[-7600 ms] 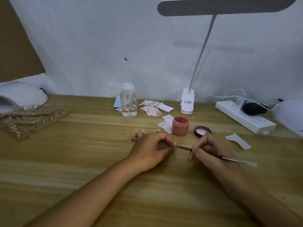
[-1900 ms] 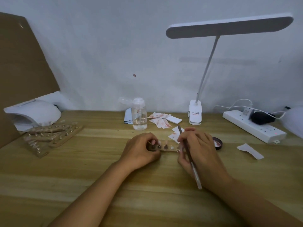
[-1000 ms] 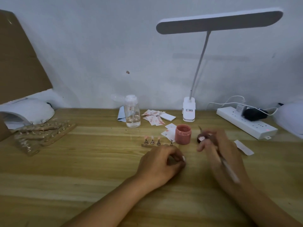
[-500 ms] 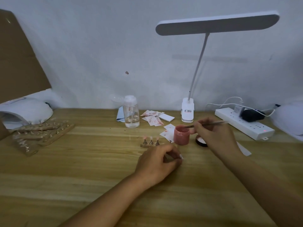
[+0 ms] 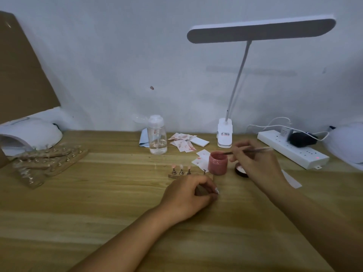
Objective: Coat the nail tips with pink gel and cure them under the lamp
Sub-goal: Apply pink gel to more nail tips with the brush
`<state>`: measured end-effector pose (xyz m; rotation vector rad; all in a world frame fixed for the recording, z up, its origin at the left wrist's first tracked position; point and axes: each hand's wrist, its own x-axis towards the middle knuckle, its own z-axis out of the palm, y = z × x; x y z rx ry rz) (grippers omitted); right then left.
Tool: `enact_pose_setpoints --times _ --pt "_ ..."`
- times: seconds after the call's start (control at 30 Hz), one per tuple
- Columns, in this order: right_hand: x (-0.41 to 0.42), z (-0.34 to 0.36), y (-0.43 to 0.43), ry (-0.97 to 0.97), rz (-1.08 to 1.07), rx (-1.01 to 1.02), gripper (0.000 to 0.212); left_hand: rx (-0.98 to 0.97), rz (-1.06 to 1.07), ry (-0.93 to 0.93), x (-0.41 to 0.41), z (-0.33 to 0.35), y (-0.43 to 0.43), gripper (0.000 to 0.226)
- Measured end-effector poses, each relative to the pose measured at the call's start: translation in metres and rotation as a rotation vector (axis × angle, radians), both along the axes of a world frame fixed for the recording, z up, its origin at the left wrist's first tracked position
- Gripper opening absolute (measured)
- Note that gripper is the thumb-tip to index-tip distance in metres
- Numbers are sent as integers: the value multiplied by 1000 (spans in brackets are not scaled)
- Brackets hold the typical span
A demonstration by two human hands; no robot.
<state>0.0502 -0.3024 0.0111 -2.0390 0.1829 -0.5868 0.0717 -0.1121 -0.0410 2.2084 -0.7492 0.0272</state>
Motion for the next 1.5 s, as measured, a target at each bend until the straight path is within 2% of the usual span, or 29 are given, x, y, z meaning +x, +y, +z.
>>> enact_pose_setpoints --times 0.17,0.23,0.37,0.7,0.9,1.1,1.23,1.37,1.5 --pt "-45 -15 2 -49 109 436 5 -23 37 -19 0 -3 -2 9" --pt "-55 -21 6 -23 153 502 12 -39 56 -8 1 -4 -2 8" --pt "-61 -25 13 5 246 461 9 -50 58 13 2 -4 -1 8" --pt "-61 -25 21 52 271 270 7 -49 64 24 3 -2 -2 9" --pt "-61 -23 20 25 228 298 6 -71 41 36 2 -1 -2 7" --pt "-62 -24 20 45 211 263 9 -62 46 37 2 0 -2 15" --pt "-65 -20 24 40 236 254 7 -44 54 27 3 0 -2 10" --pt "-64 -21 22 40 190 248 9 -35 35 8 3 -1 -3 19" --pt "-66 -19 24 24 218 256 8 -51 41 10 4 -2 -2 6"
